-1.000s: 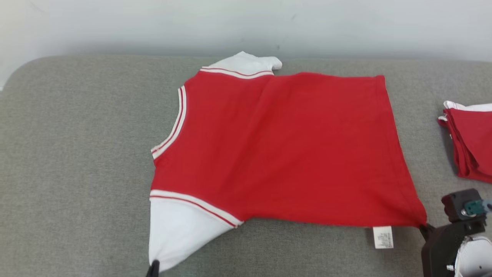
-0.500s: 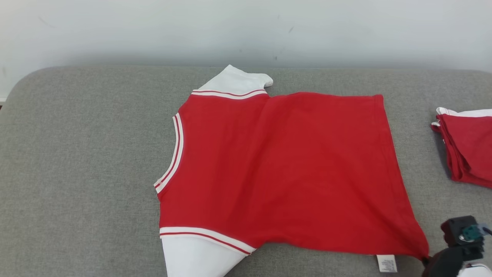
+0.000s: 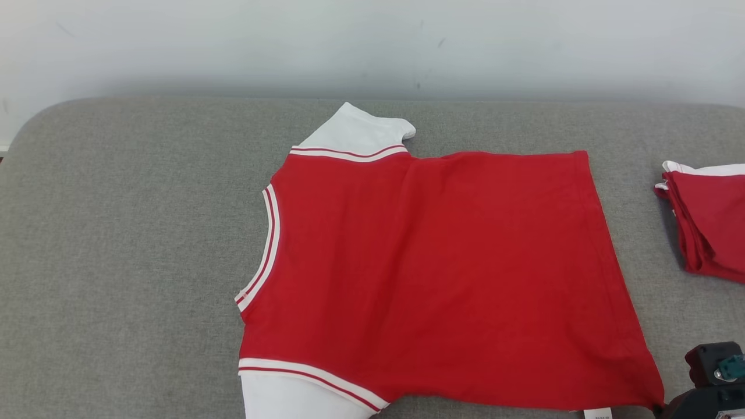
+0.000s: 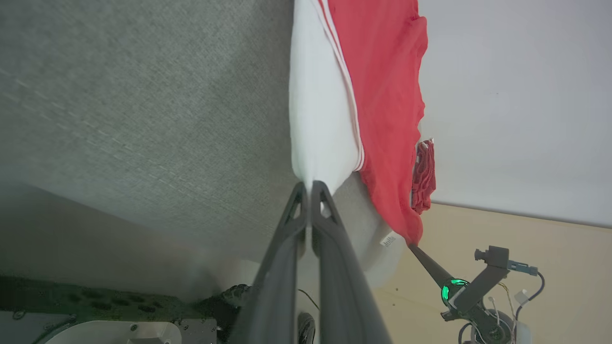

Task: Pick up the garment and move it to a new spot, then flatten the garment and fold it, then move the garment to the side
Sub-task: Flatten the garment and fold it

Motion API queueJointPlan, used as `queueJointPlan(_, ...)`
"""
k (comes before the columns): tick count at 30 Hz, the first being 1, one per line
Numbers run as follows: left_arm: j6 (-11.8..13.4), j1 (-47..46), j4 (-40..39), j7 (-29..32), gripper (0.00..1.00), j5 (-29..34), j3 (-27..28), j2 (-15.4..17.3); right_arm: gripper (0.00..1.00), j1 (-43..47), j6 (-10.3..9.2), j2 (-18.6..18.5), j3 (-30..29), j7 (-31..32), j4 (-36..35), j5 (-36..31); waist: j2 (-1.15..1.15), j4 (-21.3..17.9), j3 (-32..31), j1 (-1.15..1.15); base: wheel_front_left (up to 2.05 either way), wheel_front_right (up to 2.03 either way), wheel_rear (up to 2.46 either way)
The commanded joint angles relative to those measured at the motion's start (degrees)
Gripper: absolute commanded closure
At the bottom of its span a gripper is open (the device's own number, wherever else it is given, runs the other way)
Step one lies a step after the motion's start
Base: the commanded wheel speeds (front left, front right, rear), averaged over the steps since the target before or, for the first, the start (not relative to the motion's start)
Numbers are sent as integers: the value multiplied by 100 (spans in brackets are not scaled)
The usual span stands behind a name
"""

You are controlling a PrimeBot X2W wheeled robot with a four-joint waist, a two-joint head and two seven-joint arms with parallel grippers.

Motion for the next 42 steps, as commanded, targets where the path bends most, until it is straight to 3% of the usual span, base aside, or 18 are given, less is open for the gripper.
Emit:
queueJointPlan(1, -38, 9, -81, -22, 100, -93, 52, -11, 100, 52, -16, 50, 5, -18, -24, -20, 0, 8, 5, 0, 0, 0, 0)
queueJointPlan(8, -242, -469, -236, -361, 100, -319, 261, -229, 100, -261, -16, 203, -29, -577, -196, 97, 0, 11, -13, 0, 0, 0, 0)
queueJointPlan(16, -185, -1598, 275, -651, 100, 57, 88, -355, 100, -638, -15, 108, 40, -1370, 234, 41, 0, -68, -21, 0, 0, 0, 0)
queueJointPlan(29, 37, -3737, 1918, -1349, 100, 1674, -584, -358, 100, -1685, -15, 80, 313, -2535, 1446, -74, 0, -175, 293, 0, 0, 0, 0)
queueJointPlan(42, -107, -4866, 2725, -2009, 100, 2237, -589, -312, 100, -2256, -15, 76, 464, -3199, 2048, -338, 0, -257, 672, 0, 0, 0, 0)
